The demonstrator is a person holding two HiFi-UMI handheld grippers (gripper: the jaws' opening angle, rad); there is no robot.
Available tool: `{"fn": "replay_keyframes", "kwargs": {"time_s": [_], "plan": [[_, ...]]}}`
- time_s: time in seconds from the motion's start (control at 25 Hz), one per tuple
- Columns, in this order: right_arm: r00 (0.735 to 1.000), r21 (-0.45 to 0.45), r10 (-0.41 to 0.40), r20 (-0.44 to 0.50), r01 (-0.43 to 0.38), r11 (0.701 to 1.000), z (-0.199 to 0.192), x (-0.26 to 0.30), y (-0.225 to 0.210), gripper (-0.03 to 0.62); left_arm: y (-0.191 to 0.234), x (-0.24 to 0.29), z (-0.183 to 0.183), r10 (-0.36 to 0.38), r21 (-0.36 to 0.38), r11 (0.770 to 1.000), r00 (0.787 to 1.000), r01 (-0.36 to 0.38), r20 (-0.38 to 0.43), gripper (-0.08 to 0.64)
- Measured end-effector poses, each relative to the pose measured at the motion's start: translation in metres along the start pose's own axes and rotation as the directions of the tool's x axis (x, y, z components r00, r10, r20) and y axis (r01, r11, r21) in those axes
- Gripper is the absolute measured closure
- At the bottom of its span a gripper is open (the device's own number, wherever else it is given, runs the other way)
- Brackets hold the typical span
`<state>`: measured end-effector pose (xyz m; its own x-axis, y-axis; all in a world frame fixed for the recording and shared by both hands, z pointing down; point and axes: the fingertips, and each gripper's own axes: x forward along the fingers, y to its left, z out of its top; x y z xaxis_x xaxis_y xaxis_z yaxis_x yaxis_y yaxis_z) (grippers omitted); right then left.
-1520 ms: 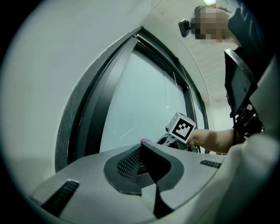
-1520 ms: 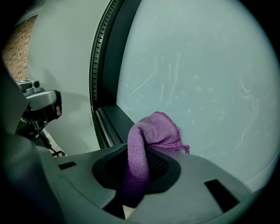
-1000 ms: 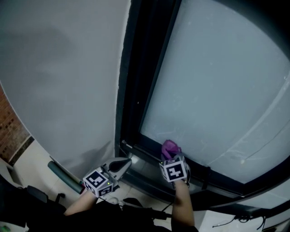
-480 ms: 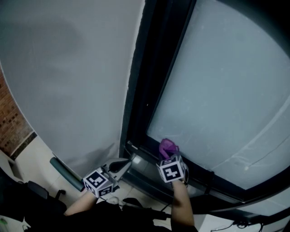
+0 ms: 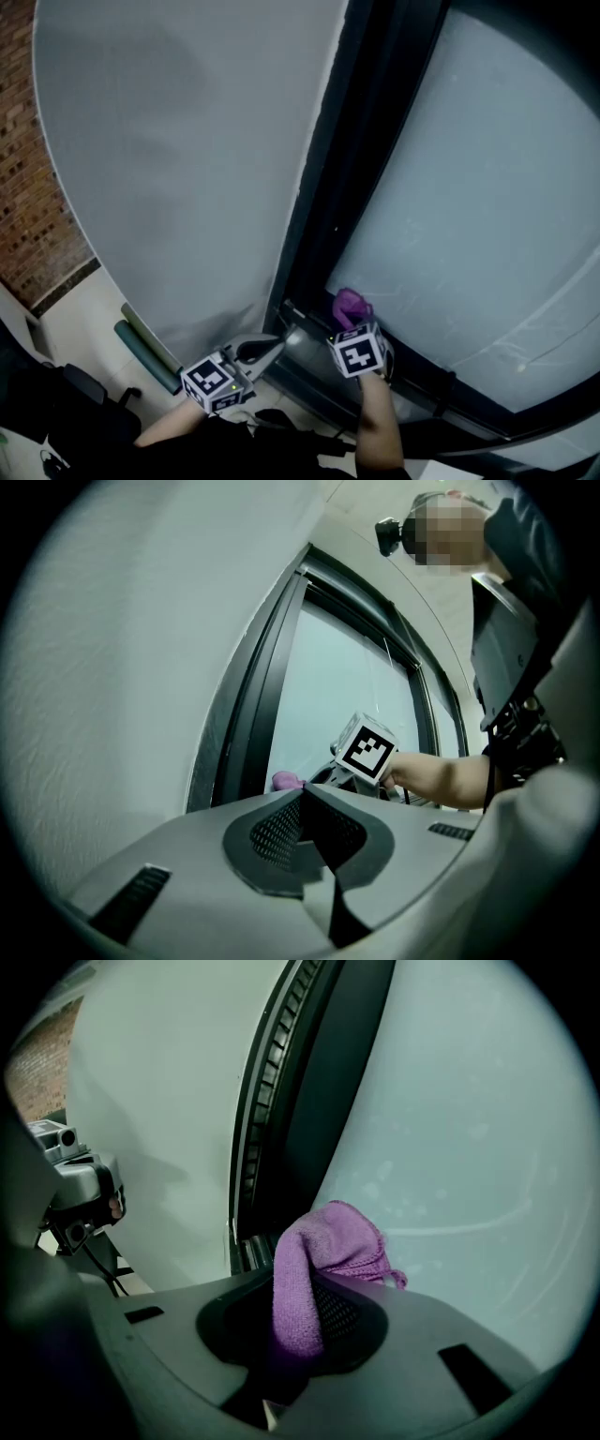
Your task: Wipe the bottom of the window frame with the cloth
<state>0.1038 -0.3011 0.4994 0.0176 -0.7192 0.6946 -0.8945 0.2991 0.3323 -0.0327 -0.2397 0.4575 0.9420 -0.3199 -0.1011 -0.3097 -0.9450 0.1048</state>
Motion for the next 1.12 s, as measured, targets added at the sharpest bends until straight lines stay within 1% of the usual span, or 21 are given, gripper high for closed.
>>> {"fn": "replay_keyframes", "kwargs": {"time_s": [0.12,0.36,0.6,0.8,0.96,1.12], "plan": [[1.000,-0.021,0.017,0.001,-0.017,1.000,0.007,0.004,0.005,0.511,-0.003,-0.005,0.002,0.002,-0.001,1.000,1.000,-0.002,0.006,0.557],[0.999,-0.061,0.038,0.004,-0.038,0.997,0.018,0.013,0.011,0.511,0.001,-0.014,0.007,0.043,-0.030,0.999,0.999,-0.043,0.008,0.557],[0.999,-0.076,0.040,0.011,-0.039,0.996,0.026,0.020,0.016,0.511,0.011,-0.025,0.005,0.095,-0.007,0.995,0.995,-0.095,0.025,0.557],[0.999,-0.082,0.044,0.013,-0.043,0.996,0.028,0.025,0.019,0.511,0.014,-0.035,0.002,0.123,-0.005,0.992,0.992,-0.123,0.009,0.557],[0.999,-0.077,0.049,0.018,-0.047,0.996,0.028,0.027,0.022,0.511,0.009,-0.039,-0.001,0.118,-0.038,0.992,0.993,-0.118,-0.011,0.557],[0.999,-0.100,0.025,0.037,-0.021,0.995,0.030,0.026,0.025,0.511,0.014,-0.042,-0.004,0.129,0.000,0.992,0.992,-0.129,-0.009,0.557]]}}
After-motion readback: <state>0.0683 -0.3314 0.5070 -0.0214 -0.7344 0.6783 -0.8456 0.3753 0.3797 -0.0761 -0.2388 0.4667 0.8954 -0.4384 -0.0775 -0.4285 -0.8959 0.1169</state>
